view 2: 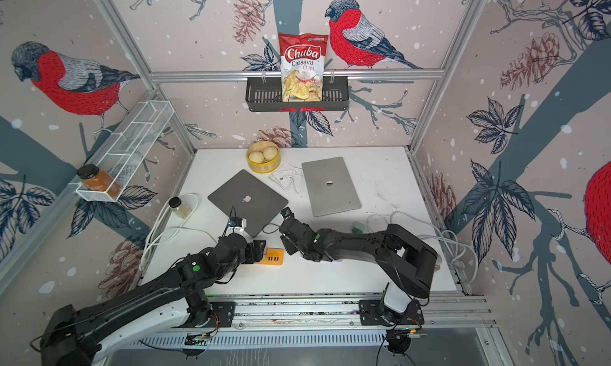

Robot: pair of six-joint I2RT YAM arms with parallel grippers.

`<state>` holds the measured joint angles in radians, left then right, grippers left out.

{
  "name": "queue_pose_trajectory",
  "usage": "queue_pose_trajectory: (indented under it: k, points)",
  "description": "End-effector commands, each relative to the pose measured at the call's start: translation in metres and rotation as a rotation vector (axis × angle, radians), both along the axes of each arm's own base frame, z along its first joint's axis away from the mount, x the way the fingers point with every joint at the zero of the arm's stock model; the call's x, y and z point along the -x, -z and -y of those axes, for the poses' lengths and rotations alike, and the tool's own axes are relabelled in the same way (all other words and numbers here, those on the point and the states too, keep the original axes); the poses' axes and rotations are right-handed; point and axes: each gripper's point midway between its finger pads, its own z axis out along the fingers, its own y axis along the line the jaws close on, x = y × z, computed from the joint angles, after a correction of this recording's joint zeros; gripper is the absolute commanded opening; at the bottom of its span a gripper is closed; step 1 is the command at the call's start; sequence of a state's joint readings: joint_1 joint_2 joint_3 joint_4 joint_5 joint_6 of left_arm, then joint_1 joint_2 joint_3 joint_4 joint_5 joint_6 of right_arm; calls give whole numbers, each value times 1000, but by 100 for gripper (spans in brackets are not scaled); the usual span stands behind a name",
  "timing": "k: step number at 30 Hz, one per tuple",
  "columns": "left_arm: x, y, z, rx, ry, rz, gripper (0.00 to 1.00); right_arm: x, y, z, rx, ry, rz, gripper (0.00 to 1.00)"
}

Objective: Unplug the laptop charger
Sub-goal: Remove the plug from the socket.

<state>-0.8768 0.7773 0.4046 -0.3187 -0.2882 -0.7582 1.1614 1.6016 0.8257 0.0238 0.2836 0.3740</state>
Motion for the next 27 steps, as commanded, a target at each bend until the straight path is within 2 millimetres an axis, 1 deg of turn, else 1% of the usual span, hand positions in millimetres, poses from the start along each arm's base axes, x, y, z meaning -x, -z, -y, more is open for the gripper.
queue_pose_trajectory:
  k: [1, 4, 6, 10, 15, 19, 24, 27]
  points:
    - [0, -6, 12, 34, 49, 14, 82, 12, -19, -11, -133, 18, 55, 58]
    - [1, -2, 11, 18, 47, 1, 82, 34, -13, -19, -136, -60, 76, 58]
    - [2, 0, 9, 12, 38, -5, 81, 45, -7, -21, -130, -84, 88, 58]
    - [4, 3, 7, 8, 32, -6, 77, 55, -1, -22, -160, -104, 92, 58]
    - [5, 5, 8, 0, 38, -15, 70, 58, 1, -22, -179, -103, 84, 58]
    - [5, 6, 6, -24, 32, -13, 69, 56, 1, -25, -186, -99, 80, 59]
    - [6, 1, 8, -69, 27, 6, 69, 52, 9, -30, -153, -79, 62, 58]
    - [6, 4, 7, -102, 19, 5, 70, 51, 15, -27, -148, -65, 53, 58]
